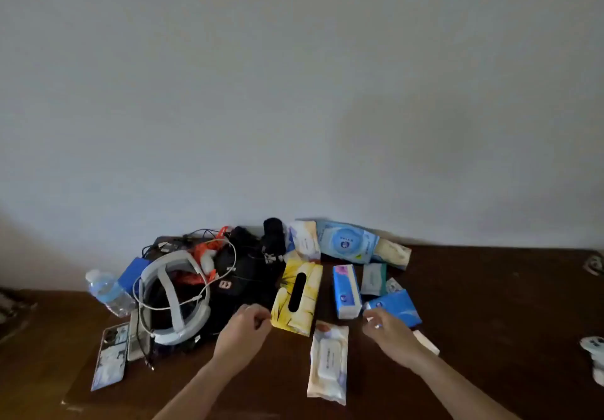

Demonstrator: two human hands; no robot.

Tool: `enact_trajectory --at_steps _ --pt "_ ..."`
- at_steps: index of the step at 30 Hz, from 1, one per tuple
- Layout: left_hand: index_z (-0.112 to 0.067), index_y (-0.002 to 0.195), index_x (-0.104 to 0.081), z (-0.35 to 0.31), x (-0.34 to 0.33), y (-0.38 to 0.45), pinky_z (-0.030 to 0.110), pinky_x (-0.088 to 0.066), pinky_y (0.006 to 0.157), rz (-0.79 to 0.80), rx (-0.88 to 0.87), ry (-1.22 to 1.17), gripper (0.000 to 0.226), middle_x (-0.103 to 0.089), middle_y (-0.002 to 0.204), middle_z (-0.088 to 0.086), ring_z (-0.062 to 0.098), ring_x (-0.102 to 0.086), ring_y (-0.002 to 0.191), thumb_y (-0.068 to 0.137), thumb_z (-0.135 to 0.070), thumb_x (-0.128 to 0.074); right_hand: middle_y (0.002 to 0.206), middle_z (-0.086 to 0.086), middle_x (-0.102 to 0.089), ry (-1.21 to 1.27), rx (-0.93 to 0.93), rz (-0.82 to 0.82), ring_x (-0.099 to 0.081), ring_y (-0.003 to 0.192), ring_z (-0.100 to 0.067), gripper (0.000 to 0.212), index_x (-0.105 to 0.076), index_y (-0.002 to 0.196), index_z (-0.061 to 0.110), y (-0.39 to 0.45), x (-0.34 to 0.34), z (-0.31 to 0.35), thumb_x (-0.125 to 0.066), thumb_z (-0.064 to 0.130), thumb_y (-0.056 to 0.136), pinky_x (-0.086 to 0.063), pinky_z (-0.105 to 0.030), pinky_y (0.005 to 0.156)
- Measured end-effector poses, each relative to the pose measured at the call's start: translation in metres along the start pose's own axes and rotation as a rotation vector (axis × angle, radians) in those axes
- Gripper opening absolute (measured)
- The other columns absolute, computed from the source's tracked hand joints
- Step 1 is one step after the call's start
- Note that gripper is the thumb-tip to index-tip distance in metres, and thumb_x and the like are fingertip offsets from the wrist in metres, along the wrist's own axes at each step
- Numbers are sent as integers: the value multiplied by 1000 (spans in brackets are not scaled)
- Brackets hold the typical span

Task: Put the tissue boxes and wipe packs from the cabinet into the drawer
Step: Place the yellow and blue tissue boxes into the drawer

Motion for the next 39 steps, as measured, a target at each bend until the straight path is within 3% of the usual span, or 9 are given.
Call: enact_trajectory --at_steps 5,9,16,20,25,28,30,34,39 --pt "-27 142 -52 -25 -89 72 47 -35 112 190 -80 310 54 -27 160 -1 24 -22 148 91 -42 -58 142 -9 -51 -126 19 -19 -52 127 -29 65 -39 151 29 77 -27 14 -65 37 92 -44 -38 95" --pt "-23 154 -33 3 -160 115 66 -14 119 285 -19 460 74 10 169 3 31 11 155 92 -55 -57 153 -19 -34 -160 -36 -100 -36 139 -40 85 -22 159 22 133 -56 -2 -67 42 89 -36 -49 109" --pt "-15 130 -52 41 -212 144 76 -16 111 172 -5 475 67 32 164 1 36 29 150 92 -70 -47 156 -31 -17 -352 -76 -286 -43 127 -55 102 22 158 31 194 -98 -30 -57 51 97 -41 -59 104" --pt "-15 112 -61 38 -208 145 72 -23 111 104 -3 458 56 25 166 -2 35 19 153 87 -65 -59 142 -33 -33 -314 -79 -345 -53 114 -52 91 15 161 31 200 -92 -25 -53 37 101 -47 -55 96" --pt "-15 107 -66 35 -172 109 61 -32 109 -65 -84 384 55 4 167 -6 26 1 154 80 -62 -62 138 -24 -39 39 61 -410 -58 98 -33 83 4 160 42 148 -72 -18 -55 36 101 -50 -45 77" --pt "-17 109 -64 40 -145 48 59 -32 109 -110 -139 303 59 3 168 -6 23 2 155 77 -65 -56 147 -12 -37 195 166 -400 -52 105 -16 82 -2 155 55 81 -74 -19 -57 43 95 -46 -33 71" --pt "-16 108 -65 46 -129 2 58 -33 108 -99 -176 268 64 -4 169 -2 24 -3 154 75 -69 -50 155 -2 -33 251 168 -427 -50 118 -13 81 -7 152 59 31 -78 -23 -55 47 88 -45 -30 74" --pt "-16 110 -73 60 -107 -76 52 -36 108 -20 -280 353 71 -20 167 2 28 -18 150 73 -71 -49 142 2 -45 283 81 -441 -54 103 -10 78 -14 150 58 -54 -101 -42 -54 49 84 -49 -35 76" --pt "-16 104 -77 86 -123 -151 52 -40 105 108 -495 414 64 -30 161 -2 27 -27 146 67 -66 -61 140 7 -52 278 -40 -395 -60 107 -11 74 -22 148 51 -130 -143 -105 -54 51 82 -57 -37 73"
Point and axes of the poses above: each hand's wrist, its own y-axis towards the middle knuckle, its own x-axis out of the back of the hand, z = x × y, the point moved 8 cm from there along y, towards the middle knuckle
